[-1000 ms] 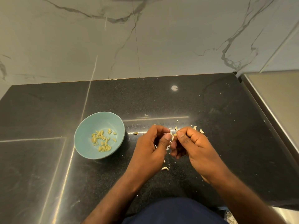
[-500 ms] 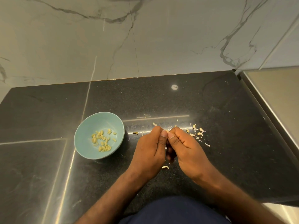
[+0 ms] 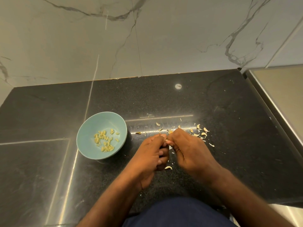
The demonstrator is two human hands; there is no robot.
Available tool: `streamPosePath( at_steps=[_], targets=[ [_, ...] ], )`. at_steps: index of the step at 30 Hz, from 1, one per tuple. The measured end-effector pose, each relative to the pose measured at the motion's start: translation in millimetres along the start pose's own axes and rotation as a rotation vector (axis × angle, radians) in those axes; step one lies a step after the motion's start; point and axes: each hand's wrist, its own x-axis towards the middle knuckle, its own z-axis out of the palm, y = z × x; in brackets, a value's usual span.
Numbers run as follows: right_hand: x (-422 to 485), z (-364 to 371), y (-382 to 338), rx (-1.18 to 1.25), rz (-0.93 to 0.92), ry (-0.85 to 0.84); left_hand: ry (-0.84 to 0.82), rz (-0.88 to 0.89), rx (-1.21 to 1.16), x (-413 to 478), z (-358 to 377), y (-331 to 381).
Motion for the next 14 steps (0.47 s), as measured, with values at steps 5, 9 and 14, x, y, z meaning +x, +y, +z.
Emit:
streamPosePath(
  at_steps=[5,9,14],
  targets=[
    [-1,1,-18,0.492,0.359,0.039,0.199,0.477,0.533,10,4,-14],
    [4,-5,-38,0.988,0.654,0.034,0.22,0.624,0.542,7,10,-14],
    [11,-18,-42,1.202,0.838,0.076,0.312,0.66,0.564,11,7,-20]
  ],
)
